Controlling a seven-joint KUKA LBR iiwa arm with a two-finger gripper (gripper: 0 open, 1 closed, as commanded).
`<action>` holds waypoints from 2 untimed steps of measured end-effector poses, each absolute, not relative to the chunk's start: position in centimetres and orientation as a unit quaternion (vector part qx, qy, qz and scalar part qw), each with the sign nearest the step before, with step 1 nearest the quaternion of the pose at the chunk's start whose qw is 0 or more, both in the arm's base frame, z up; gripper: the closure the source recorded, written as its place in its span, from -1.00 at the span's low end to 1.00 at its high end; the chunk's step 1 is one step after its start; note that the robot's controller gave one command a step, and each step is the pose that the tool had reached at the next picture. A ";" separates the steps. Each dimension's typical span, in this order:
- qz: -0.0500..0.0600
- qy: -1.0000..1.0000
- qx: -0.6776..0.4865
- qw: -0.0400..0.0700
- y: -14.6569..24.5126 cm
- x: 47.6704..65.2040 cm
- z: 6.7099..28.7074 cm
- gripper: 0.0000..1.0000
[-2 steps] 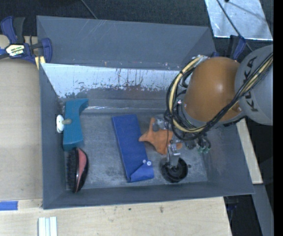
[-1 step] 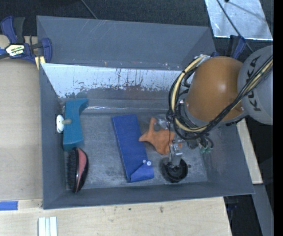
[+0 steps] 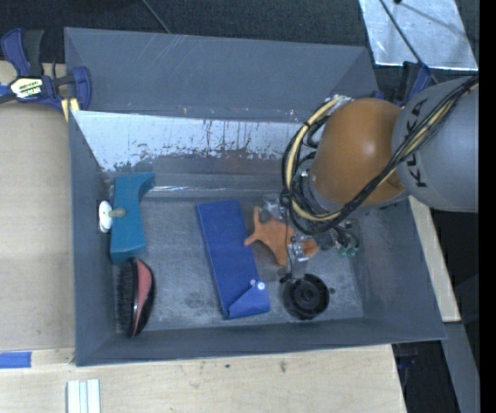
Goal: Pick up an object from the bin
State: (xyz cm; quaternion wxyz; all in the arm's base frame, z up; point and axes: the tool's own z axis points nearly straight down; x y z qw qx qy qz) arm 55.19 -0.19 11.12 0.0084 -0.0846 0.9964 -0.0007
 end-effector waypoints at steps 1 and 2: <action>0.000 1.000 -0.018 0.005 1.1 57.9 7.4 1.00; 0.000 1.000 -0.019 0.005 1.1 57.9 7.4 1.00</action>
Offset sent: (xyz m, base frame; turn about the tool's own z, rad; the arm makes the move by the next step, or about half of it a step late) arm 0.0000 0.0000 0.0000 0.0000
